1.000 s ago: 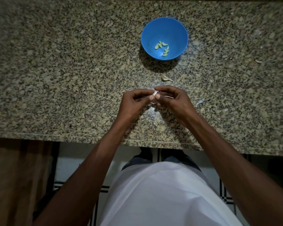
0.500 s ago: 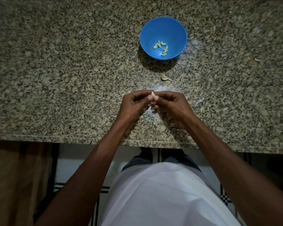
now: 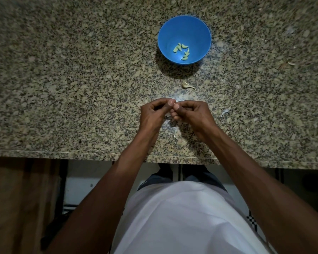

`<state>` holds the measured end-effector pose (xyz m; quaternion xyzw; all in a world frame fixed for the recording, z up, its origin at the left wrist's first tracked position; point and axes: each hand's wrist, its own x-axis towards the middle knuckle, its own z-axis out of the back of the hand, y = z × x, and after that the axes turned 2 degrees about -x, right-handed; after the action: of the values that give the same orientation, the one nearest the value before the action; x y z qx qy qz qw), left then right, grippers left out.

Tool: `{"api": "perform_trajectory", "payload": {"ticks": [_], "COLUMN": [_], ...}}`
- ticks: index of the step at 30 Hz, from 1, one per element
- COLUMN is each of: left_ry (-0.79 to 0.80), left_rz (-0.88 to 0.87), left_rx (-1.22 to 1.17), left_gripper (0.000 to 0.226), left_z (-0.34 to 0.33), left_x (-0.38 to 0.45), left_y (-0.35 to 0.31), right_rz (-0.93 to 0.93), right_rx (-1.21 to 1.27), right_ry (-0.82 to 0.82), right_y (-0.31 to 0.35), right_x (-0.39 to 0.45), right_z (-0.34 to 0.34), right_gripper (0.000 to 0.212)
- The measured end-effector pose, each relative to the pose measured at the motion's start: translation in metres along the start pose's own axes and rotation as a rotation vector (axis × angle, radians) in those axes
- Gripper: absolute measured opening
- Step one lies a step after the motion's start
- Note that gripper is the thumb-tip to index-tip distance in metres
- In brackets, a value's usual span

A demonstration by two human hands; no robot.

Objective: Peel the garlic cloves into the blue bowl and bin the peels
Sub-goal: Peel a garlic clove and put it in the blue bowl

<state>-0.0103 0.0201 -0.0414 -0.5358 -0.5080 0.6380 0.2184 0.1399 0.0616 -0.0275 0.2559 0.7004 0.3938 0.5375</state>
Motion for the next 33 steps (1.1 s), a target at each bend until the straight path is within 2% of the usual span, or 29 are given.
{"api": "perform_trajectory", "payload": {"ticks": [4, 8, 10, 13, 18, 22, 25, 29, 33], "left_ry": [0.021, 0.017, -0.066, -0.225, -0.306, -0.255, -0.150, -0.012, 0.028], "left_rz": [-0.005, 0.035, 0.081, 0.156, 0.221, 0.277, 0.278, 0.112, -0.041], "left_rx": [0.019, 0.000, 0.012, -0.009, -0.147, -0.249, -0.272, -0.054, 0.179], "left_gripper": [0.020, 0.018, 0.017, 0.019, 0.012, 0.008, 0.009, 0.019, 0.016], "left_z": [-0.002, -0.005, -0.009, -0.017, -0.026, -0.023, -0.018, -0.008, 0.002], "left_x": [-0.001, 0.000, -0.001, -0.003, -0.001, -0.001, -0.002, -0.001, 0.004], "left_y": [-0.003, -0.005, -0.004, -0.002, -0.008, -0.016, -0.020, -0.023, -0.027], "right_rz": [-0.102, -0.227, -0.158, 0.043, 0.239, 0.175, 0.204, 0.284, 0.336], "right_rx": [0.045, 0.192, 0.117, -0.156, -0.305, -0.234, -0.294, -0.371, -0.460], "right_ry": [0.019, -0.027, -0.074, -0.182, -0.285, -0.278, -0.283, -0.248, -0.195], "right_y": [0.004, 0.006, 0.003, 0.001, 0.000, 0.000, 0.003, 0.010, 0.017], "right_x": [0.004, 0.005, 0.004, 0.003, 0.004, 0.007, 0.007, 0.006, 0.006], "right_z": [0.001, -0.002, -0.003, -0.009, -0.020, -0.016, -0.009, 0.000, 0.002], "right_gripper": [0.021, 0.006, 0.007, 0.013, 0.006, 0.006, 0.009, 0.005, 0.013]}}
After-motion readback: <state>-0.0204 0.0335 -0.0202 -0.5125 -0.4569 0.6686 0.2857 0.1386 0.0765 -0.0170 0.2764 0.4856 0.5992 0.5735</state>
